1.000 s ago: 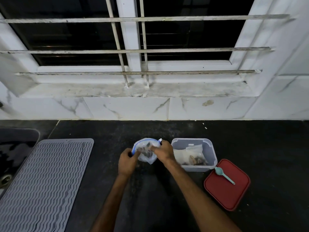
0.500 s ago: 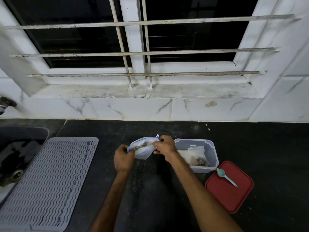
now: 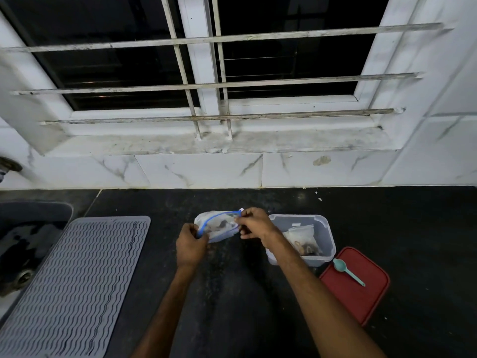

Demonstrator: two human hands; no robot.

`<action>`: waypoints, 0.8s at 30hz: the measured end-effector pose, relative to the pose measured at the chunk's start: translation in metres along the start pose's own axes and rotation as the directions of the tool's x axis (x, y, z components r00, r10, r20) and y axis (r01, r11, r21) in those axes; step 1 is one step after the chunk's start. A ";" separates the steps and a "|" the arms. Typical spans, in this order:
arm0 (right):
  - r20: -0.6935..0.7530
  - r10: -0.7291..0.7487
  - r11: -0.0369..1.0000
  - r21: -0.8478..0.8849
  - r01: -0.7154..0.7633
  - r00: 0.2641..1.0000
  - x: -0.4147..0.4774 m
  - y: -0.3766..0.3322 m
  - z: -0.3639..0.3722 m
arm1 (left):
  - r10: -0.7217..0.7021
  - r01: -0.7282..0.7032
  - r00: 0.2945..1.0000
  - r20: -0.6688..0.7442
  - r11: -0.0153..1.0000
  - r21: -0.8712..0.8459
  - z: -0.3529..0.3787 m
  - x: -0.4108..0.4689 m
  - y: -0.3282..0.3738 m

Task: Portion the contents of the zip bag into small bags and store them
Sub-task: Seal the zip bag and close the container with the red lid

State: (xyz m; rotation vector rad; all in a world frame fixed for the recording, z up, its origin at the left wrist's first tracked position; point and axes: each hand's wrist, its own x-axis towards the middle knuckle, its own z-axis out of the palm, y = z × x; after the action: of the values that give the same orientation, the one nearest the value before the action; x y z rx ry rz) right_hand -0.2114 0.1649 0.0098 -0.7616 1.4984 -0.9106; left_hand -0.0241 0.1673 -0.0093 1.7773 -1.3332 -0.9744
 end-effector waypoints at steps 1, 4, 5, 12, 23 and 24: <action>-0.014 -0.028 1.000 -0.011 0.028 1.000 -0.001 0.002 -0.001 | 0.028 -0.024 0.999 -0.043 0.995 0.093 -0.001 0.000 -0.001; -0.066 -0.186 0.979 -0.097 0.180 0.980 0.000 0.007 -0.003 | -0.011 0.014 0.997 0.080 0.999 -0.033 -0.004 -0.004 0.003; -0.052 -0.269 0.954 -0.154 0.259 0.962 0.000 0.008 -0.006 | -0.053 0.077 0.985 0.164 0.987 -0.143 -0.004 -0.005 0.004; 0.215 -0.418 0.887 -0.115 0.448 0.882 0.003 0.013 -0.024 | -0.391 0.584 0.808 0.441 0.639 -0.501 -0.026 0.005 0.014; -0.247 -0.539 0.839 -0.247 0.486 0.805 0.003 0.001 -0.015 | -0.258 0.349 0.936 0.239 0.758 -0.551 -0.039 0.009 0.000; -0.298 -0.587 0.803 -0.331 0.495 0.753 0.002 0.001 -0.011 | -0.199 0.230 0.973 0.116 0.814 -0.533 -0.035 0.005 0.001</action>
State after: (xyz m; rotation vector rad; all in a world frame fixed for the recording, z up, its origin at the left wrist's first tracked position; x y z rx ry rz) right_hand -0.2226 0.1649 0.0084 -1.2994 1.7854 -1.4066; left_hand 0.0070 0.1652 0.0074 1.4735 -0.7735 -1.3767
